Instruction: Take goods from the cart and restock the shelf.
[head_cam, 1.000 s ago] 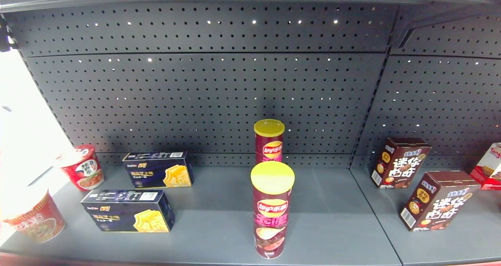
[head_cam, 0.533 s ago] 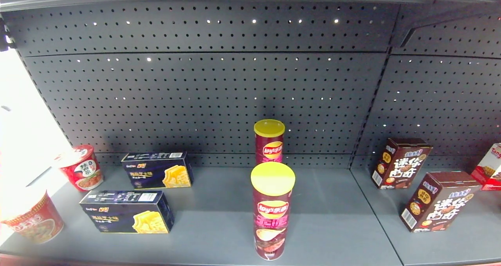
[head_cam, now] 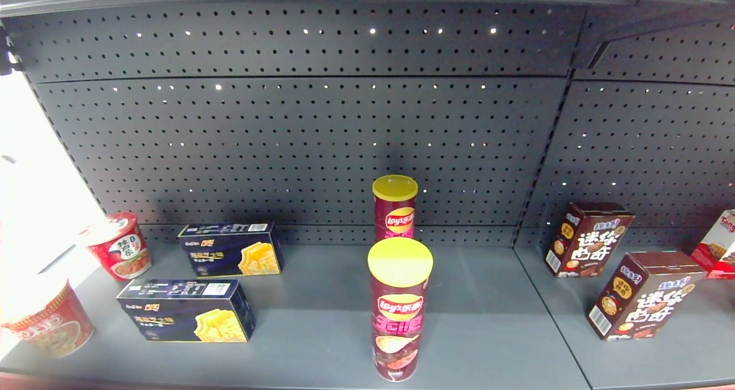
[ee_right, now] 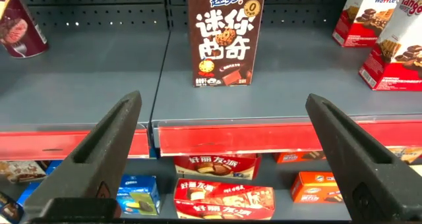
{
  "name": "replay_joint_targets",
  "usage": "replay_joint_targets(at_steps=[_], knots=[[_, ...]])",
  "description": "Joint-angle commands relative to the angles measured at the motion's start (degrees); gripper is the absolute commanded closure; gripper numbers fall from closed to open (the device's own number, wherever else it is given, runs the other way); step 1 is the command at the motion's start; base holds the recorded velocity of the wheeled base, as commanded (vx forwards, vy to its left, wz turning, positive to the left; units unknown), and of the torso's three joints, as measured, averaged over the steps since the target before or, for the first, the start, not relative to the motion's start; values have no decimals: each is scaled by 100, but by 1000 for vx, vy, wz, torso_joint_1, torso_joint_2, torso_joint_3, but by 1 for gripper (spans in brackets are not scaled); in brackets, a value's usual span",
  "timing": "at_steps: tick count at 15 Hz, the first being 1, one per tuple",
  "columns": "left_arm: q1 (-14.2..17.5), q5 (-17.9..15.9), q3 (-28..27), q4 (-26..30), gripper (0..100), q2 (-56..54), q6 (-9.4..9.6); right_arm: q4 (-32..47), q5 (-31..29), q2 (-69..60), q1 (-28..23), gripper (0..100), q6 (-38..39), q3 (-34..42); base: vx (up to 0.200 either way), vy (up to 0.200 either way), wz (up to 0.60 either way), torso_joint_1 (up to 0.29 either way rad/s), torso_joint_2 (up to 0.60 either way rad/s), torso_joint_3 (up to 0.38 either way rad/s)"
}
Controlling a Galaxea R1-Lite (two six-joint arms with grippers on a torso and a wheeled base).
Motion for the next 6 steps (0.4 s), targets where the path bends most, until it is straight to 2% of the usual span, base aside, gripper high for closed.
replay_joint_targets(at_steps=[1, 6], knots=[[0, 2, 5, -1, 0, -2, -1, -1, 0, 7, -4, 0, -2, 1, 0, 0, 0, 0, 0, 0], [0, 2, -4, -1, 0, -2, -1, -1, 0, 7, -4, 0, 6, 1, 0, 0, 0, 0, 0, 0]])
